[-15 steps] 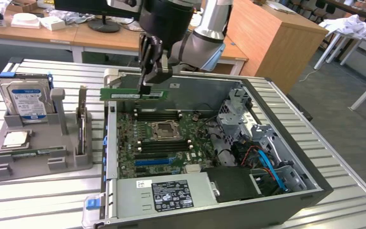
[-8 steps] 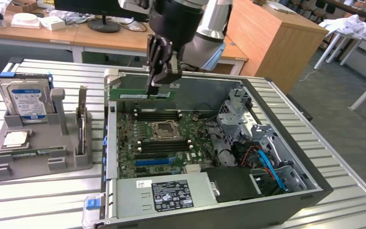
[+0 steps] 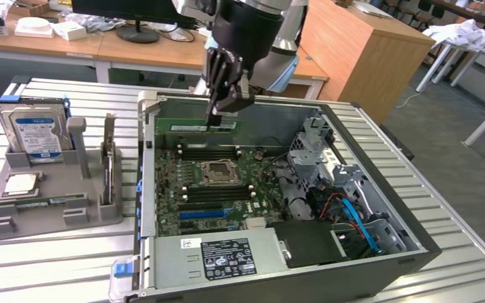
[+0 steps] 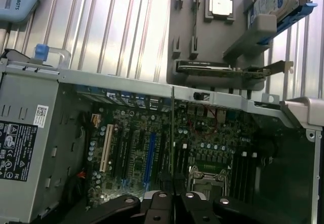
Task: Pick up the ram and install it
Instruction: 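Pick up the ram and move it above insertion slot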
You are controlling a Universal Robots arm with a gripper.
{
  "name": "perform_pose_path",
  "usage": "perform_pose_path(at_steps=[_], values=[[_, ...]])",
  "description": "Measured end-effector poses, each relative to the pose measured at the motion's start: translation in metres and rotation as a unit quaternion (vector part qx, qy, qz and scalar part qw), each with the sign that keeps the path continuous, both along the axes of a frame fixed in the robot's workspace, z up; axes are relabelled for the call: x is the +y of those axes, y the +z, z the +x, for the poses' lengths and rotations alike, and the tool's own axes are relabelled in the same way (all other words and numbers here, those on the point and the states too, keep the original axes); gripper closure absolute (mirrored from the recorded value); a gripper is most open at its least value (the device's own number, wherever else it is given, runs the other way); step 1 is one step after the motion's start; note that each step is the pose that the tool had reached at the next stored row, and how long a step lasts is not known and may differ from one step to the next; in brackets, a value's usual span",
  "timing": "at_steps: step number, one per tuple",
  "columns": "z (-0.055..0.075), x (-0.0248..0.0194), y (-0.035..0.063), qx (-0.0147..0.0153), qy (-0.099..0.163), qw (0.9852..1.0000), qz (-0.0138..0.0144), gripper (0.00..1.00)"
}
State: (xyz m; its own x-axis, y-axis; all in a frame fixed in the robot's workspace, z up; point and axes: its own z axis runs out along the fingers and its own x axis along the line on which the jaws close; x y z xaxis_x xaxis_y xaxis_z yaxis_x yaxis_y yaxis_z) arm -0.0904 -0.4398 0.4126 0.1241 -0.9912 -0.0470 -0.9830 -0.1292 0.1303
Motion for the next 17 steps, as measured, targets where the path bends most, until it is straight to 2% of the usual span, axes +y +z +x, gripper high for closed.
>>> perform_pose_path(at_steps=[3, 17], values=[[0.010, 0.0000, -0.0002, 0.0002, 0.000, 1.0000, 0.0000, 0.88], [0.039, 0.0000, -0.0009, 0.0011, 0.000, 1.0000, 0.0000, 0.88]])
